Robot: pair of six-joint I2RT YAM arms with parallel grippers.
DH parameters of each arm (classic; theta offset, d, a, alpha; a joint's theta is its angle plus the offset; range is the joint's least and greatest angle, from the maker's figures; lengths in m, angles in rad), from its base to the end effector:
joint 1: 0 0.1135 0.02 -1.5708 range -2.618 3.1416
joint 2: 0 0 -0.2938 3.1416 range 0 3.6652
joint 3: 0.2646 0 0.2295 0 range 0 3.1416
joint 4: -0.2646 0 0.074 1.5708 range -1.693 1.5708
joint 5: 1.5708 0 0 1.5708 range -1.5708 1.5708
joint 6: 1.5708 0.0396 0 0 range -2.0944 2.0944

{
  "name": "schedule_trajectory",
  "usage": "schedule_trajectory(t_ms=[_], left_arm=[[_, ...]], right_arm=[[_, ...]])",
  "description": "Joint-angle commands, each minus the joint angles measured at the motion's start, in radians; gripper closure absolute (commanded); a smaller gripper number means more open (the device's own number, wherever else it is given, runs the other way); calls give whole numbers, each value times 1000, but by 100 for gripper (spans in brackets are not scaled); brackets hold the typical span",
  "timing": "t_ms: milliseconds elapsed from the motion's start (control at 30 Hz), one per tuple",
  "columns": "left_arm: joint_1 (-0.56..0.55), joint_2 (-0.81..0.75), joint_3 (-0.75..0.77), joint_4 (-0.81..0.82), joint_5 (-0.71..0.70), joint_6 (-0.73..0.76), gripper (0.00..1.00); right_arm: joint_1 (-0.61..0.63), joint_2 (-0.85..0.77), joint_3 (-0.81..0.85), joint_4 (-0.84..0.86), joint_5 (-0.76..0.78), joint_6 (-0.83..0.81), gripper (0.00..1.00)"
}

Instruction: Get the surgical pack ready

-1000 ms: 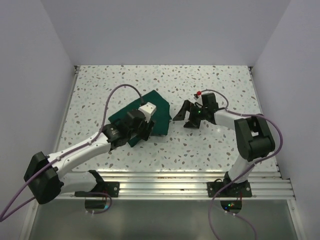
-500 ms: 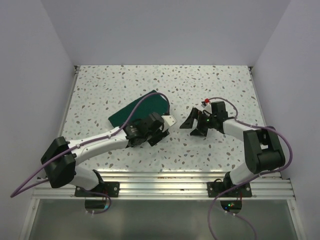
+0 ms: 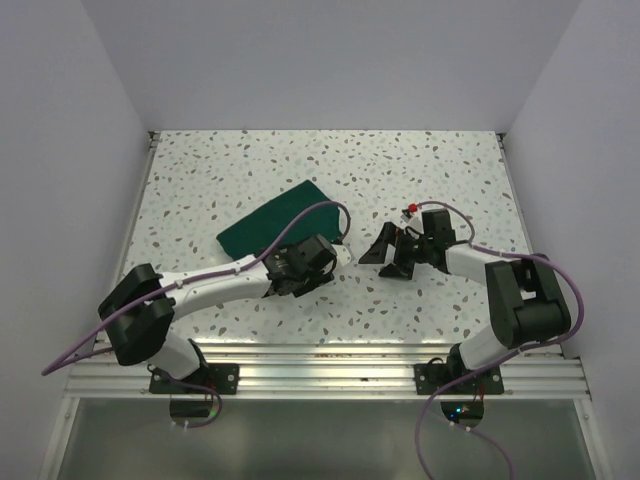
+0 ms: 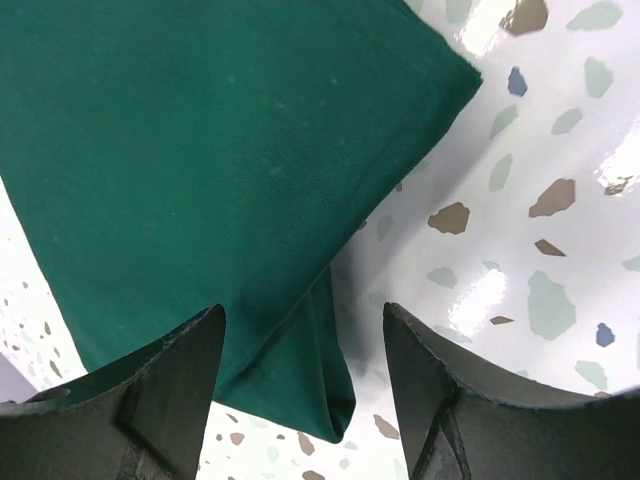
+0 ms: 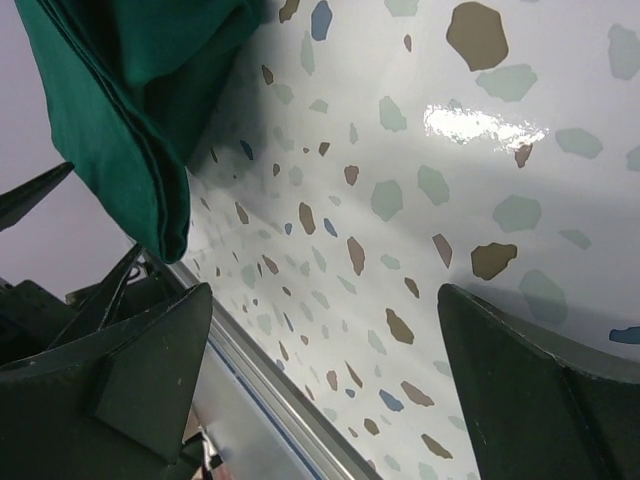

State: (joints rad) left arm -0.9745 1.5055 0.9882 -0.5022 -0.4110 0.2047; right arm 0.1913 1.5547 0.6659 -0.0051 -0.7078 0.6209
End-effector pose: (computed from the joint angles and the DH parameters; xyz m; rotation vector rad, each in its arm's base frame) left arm 0.1708 -0.2235 0.2553 1.2549 2.1383 0.2153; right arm 0.2569 0.0760 0.1920 0.2180 2.5442 1.2115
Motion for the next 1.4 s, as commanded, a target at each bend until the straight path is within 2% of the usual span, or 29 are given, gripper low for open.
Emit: schedule_trajectory(t_ms=[0, 233, 333, 367, 400, 667, 833, 867, 933, 1100, 1233, 1367], left_arm=[[-9, 9, -8, 39, -63, 42, 32], [-7, 55, -23, 105, -161, 55, 39], [-7, 67, -23, 123, -164, 58, 48], [-7, 70, -22, 128, -182, 53, 56], [-3, 74, -23, 129, -187, 50, 60], [23, 101, -5, 136, -173, 56, 73], [30, 116, 9, 157, -181, 58, 72], [30, 120, 13, 156, -178, 55, 69], [30, 122, 26, 154, -175, 48, 52], [30, 134, 41, 163, -209, 47, 45], [43, 154, 44, 182, -201, 58, 48], [69, 177, 52, 177, -169, 52, 61]], right_arm=[[-1, -30, -11, 51, -33, 7, 1], [-1, -51, -28, 60, -38, 19, 1], [0, -65, -37, 59, -39, 20, 1], [-1, -74, -41, 59, -39, 20, 1], [-1, -76, -45, 59, -38, 19, 1], [0, -91, -77, 74, -47, 28, 1], [0, -110, -84, 83, -48, 43, 1], [2, -111, -83, 83, -50, 43, 1], [0, -113, -83, 82, -50, 45, 1], [2, -113, -88, 88, -50, 49, 1], [13, -116, -91, 100, -51, 65, 1], [28, -149, -94, 109, -44, 100, 1]])
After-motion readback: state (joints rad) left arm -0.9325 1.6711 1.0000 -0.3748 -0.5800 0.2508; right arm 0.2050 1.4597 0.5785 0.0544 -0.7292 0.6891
